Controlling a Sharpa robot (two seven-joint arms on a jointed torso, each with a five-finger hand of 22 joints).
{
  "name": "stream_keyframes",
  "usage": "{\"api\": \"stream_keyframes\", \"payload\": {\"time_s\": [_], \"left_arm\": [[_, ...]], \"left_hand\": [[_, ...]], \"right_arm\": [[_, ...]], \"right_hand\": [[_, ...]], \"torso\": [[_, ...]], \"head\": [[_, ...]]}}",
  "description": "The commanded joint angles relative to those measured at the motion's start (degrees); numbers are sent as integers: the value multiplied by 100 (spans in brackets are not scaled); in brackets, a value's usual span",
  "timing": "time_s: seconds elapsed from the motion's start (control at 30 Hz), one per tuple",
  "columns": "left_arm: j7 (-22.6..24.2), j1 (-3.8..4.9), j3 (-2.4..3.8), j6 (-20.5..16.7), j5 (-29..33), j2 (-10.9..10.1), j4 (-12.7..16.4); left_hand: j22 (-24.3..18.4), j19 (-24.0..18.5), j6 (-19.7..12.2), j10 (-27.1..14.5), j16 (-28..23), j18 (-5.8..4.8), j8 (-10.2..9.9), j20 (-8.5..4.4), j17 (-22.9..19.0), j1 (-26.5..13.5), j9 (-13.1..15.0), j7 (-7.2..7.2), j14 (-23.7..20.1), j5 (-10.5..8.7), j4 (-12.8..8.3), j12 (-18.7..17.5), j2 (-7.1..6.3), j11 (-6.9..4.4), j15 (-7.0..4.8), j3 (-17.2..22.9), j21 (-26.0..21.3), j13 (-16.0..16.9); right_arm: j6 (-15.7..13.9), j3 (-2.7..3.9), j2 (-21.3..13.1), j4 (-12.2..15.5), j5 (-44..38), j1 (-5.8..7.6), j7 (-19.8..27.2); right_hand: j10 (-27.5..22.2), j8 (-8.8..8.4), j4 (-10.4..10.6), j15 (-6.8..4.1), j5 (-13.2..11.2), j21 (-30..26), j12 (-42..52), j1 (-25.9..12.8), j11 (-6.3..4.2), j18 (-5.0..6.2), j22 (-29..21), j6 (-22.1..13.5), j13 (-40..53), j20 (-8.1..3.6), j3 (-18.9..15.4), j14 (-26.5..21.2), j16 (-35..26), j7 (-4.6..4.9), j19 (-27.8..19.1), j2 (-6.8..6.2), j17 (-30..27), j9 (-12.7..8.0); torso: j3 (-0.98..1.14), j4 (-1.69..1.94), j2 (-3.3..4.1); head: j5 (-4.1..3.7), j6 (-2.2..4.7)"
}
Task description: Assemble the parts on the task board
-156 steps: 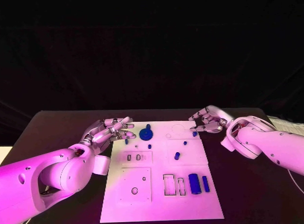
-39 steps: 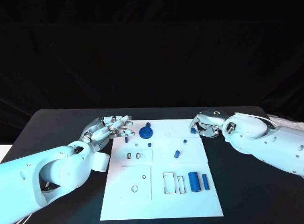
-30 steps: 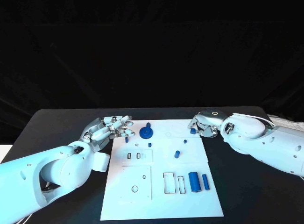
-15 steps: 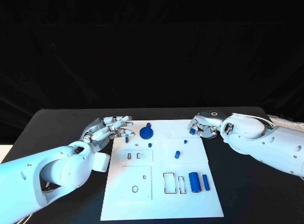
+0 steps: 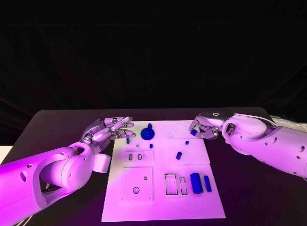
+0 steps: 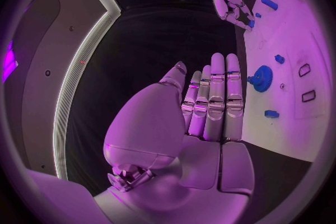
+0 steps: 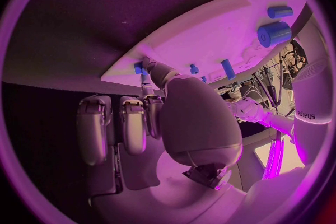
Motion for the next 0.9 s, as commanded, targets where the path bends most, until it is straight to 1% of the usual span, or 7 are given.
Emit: {"api": "stream_keyframes", "payload": {"time_s": [0.03,0.3,0.43,0.57,0.73,0.9], "left_arm": [[9,4,3,-19,-2,3,11],[0,4,3,-35,-2,1,14],[-14,4,3,-63,-2,2,16],[-22,4,3,-80,-2,1,16],[-28,4,3,-98,-2,-3,19],[-39,4,3,-117,-2,-4,23]], "left_hand": [[-9,-7,-14,-35,-23,65,-37,16,5,36,8,11,-29,21,-7,-25,16,-3,-4,27,-29,-6],[-10,-5,-14,-35,-26,66,-38,15,10,38,8,10,-27,22,-7,-26,25,-4,-5,35,-28,-7],[-10,-5,-14,-35,-26,66,-38,15,10,38,8,10,-27,22,-7,-26,25,-4,-5,35,-28,-7],[-10,-5,-14,-35,-26,66,-38,15,10,38,8,10,-27,22,-7,-26,25,-4,-5,35,-28,-7],[-10,-3,-14,-36,-28,66,-38,14,13,43,8,9,-25,23,-9,-27,33,-5,-6,44,-28,-7],[-10,-3,-14,-36,-28,66,-38,14,13,43,8,9,-25,23,-9,-27,33,-5,-6,44,-28,-7]], "right_arm": [[271,-37,-2,-2,-51,-46,-96],[294,-37,5,-4,-29,-46,-97],[361,-38,17,-22,-9,-46,-103],[453,-40,22,-34,8,-46,-122],[587,-46,36,-66,32,-45,-163],[640,-52,52,-107,54,-43,-179]], "right_hand": [[411,-10,12,-32,23,-20,11,-39,-2,10,1125,-9,1207,-21,-39,604,11,33,410,-3,1489,1],[411,-12,28,-24,36,-22,10,-41,10,11,1121,-14,1207,-16,-65,603,10,47,409,-15,1487,1],[410,-12,34,-21,37,-23,7,-44,13,12,1119,-17,1205,-14,-74,604,12,48,407,-19,1490,0],[411,-11,55,-16,37,-22,8,-55,17,11,1122,-17,1206,-9,-99,604,12,50,409,-25,1490,1],[409,-2,136,-7,-2,-23,-1,-88,24,11,1121,11,1203,4,-179,604,12,53,409,-26,1490,6],[410,-4,199,-2,-29,-25,3,-115,28,12,1120,18,1205,10,-240,604,13,58,408,-30,1492,5]], "torso": [[3,3,0],[1,-4,0],[-2,2,0],[0,3,0],[0,-4,2],[2,3,1]], "head": [[1,6],[5,3],[3,-5],[0,-15],[7,-20],[9,-31]]}}
